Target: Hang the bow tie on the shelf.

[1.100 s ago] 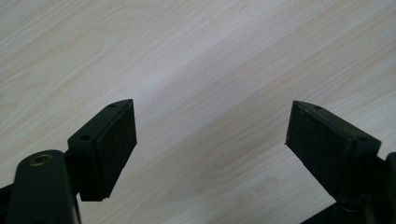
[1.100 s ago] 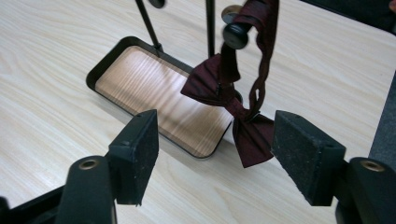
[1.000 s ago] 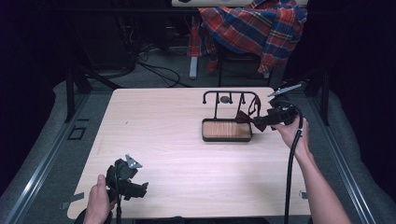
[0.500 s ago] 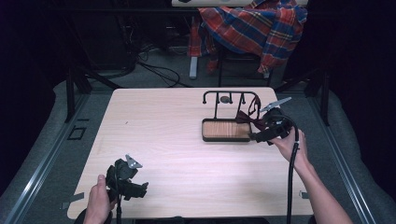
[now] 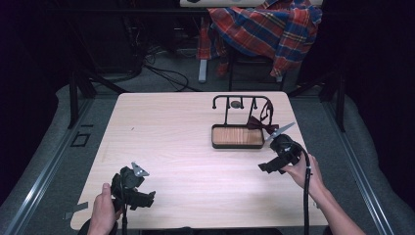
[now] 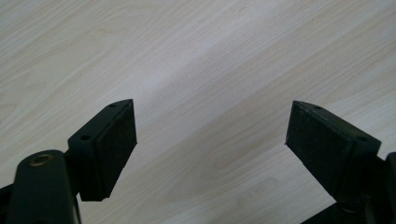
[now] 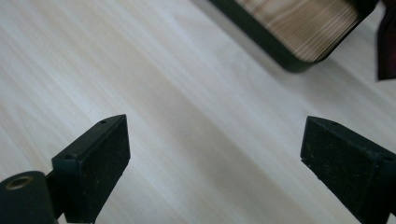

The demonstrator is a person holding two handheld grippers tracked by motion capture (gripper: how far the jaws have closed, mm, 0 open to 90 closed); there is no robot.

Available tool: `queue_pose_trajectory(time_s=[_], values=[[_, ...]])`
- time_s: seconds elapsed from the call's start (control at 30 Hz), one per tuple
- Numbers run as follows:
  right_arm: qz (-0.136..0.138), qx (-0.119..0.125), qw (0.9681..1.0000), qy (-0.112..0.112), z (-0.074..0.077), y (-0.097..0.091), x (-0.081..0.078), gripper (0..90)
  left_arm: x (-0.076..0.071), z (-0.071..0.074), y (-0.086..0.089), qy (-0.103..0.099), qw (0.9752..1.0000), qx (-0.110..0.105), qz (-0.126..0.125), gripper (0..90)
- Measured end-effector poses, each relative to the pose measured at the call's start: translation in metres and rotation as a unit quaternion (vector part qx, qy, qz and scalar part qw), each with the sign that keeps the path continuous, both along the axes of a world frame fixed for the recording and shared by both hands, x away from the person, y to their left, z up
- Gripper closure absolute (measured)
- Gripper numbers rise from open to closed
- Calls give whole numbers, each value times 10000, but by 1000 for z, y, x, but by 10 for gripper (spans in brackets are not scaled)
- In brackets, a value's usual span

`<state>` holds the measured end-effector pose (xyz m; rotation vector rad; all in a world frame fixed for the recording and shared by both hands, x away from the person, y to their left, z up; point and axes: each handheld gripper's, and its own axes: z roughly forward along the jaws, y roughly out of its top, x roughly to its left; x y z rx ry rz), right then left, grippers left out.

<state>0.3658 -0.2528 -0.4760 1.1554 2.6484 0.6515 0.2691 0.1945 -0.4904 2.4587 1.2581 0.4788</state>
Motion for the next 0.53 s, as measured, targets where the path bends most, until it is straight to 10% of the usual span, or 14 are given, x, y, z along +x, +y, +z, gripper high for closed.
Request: queue_pose_trajectory(time_s=[0.53], values=[[101,-316,9988,359,-23,-8,-23,163,0,0,-1,-7,10000,9,34,165]])
